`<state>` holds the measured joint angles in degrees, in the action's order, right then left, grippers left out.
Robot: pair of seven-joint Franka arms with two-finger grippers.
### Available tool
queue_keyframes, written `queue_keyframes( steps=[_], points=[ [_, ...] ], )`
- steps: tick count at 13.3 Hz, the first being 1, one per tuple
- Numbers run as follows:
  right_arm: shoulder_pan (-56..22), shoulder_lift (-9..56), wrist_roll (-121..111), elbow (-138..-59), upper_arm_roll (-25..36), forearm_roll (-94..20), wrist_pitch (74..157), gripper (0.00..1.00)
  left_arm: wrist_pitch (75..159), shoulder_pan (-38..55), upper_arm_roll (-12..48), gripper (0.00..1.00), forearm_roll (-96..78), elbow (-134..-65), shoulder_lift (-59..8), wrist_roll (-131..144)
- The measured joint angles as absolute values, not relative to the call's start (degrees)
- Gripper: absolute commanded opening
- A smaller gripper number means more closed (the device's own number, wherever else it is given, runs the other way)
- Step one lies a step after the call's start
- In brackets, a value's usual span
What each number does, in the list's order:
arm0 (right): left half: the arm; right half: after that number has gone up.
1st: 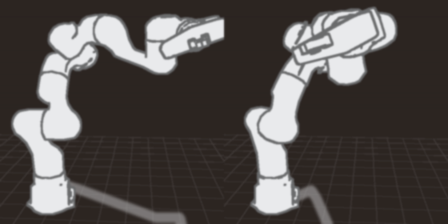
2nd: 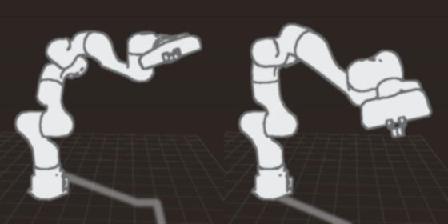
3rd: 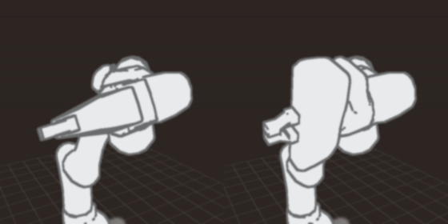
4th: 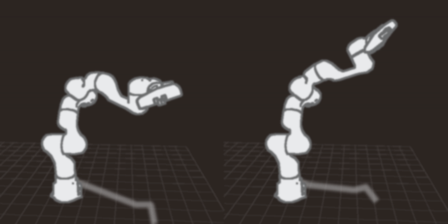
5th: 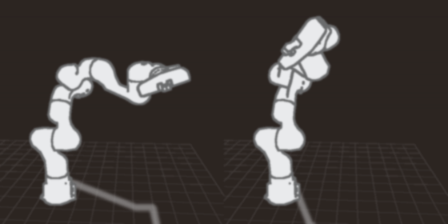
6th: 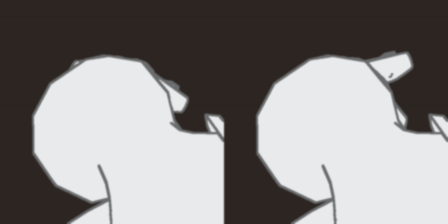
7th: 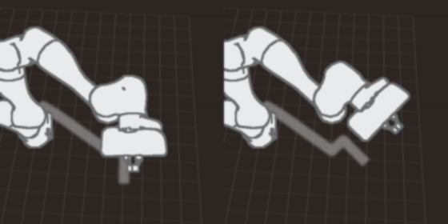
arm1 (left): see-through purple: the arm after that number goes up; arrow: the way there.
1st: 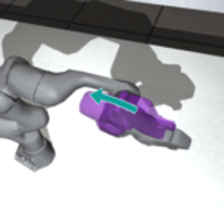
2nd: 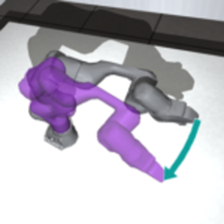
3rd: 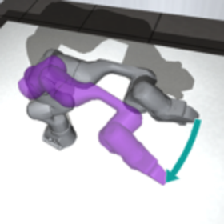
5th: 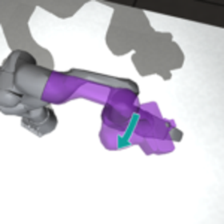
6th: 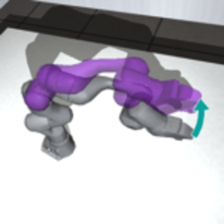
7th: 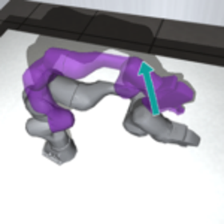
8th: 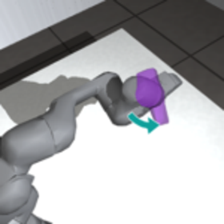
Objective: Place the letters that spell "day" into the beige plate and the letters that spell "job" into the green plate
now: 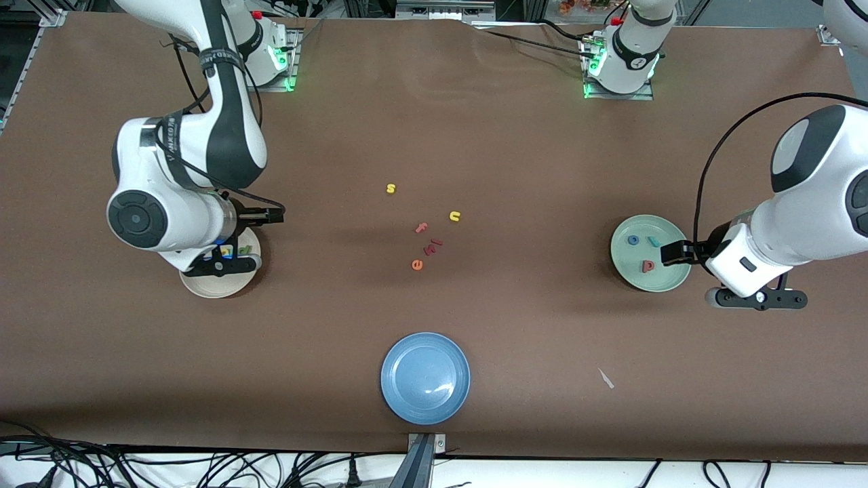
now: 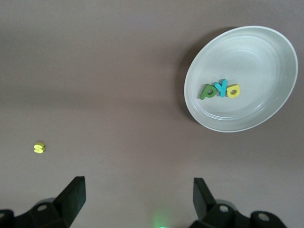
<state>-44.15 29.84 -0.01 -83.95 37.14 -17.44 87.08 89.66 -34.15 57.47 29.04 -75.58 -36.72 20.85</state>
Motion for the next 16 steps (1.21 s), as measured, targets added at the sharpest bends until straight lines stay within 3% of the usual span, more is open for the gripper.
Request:
queue_keyframes(
  steps=[6,9,12,16],
  points=[
    [-45.2,23.21,2.98,-83.27,36.6,-12.77,83.73,1.0,89.66,-33.49,57.09,1.0,29.04,-75.41,-36.69,20.82],
    [-37.4,15.19,3.83,-85.77,26.27,-5.64,82.81,1.0,89.72,-29.21,52.29,1.0,29.04,-74.63,-36.57,20.82],
    [-27.96,8.58,3.99,-89.02,16.8,-3.08,82.72,1.0,89.66,-22.87,43.98,1.0,23.23,-71.73,-35.99,20.85],
    [-16.39,4.82,1.0,-89.91,9.61,-0.32,82.17,1.0,89.65,-9.32,22.52,1.0,10.69,-70.6,-31.3,20.37]
  ],
)
